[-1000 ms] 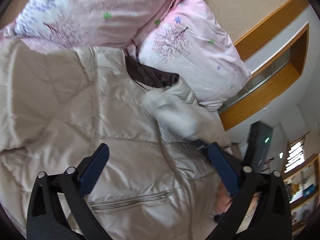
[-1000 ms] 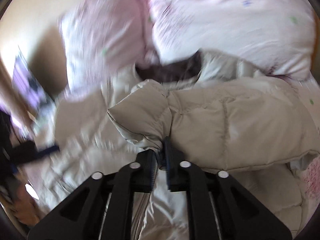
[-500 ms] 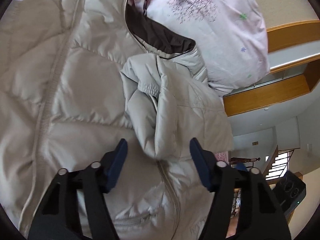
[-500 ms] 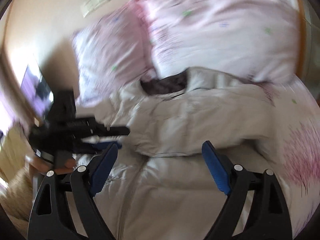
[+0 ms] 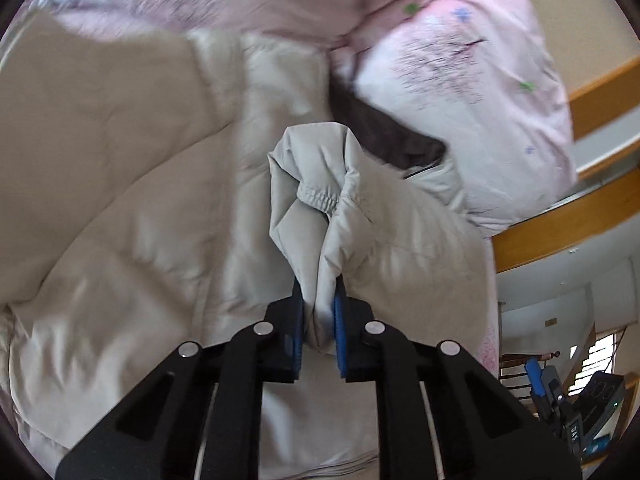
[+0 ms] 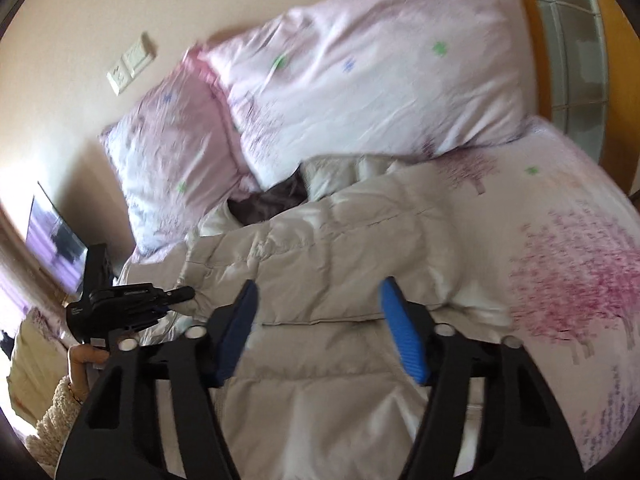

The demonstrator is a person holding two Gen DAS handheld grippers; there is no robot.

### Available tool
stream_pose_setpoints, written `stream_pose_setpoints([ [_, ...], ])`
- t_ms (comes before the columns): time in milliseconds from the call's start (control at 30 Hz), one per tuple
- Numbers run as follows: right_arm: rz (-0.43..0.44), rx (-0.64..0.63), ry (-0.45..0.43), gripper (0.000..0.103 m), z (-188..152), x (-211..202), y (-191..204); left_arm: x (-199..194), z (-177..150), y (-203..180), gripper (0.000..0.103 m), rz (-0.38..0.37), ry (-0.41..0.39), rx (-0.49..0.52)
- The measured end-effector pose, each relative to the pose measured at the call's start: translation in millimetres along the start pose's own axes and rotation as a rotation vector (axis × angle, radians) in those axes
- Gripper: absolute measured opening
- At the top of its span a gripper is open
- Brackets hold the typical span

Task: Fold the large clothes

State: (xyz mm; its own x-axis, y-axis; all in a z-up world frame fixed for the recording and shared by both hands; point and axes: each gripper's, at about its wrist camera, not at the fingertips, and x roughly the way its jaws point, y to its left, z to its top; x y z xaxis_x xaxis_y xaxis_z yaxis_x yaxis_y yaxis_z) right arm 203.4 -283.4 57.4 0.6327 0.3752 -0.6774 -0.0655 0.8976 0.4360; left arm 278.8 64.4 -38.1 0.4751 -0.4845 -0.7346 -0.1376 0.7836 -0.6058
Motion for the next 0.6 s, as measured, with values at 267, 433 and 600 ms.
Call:
stream_pose_setpoints([
  [267, 0.102, -0.133, 0.267, 0.025, 5.3, 95.4, 91.7, -49.3, -14.9, 4.6, 0.061, -0.047, -0.060, 0.030],
  [433, 0.091, -0.227, 0.360, 0.022, -0.1, 147.8, 141.1, -130.3, -43.8, 39.0, 0.070, -0.046, -0.216, 0.053],
  [600, -0.036, -0.295, 0.460, 0.022, -21.2, 204.6, 158.1, -198.1, -80.2, 112.9, 0.071, 0.057, -0.353, -0.025],
])
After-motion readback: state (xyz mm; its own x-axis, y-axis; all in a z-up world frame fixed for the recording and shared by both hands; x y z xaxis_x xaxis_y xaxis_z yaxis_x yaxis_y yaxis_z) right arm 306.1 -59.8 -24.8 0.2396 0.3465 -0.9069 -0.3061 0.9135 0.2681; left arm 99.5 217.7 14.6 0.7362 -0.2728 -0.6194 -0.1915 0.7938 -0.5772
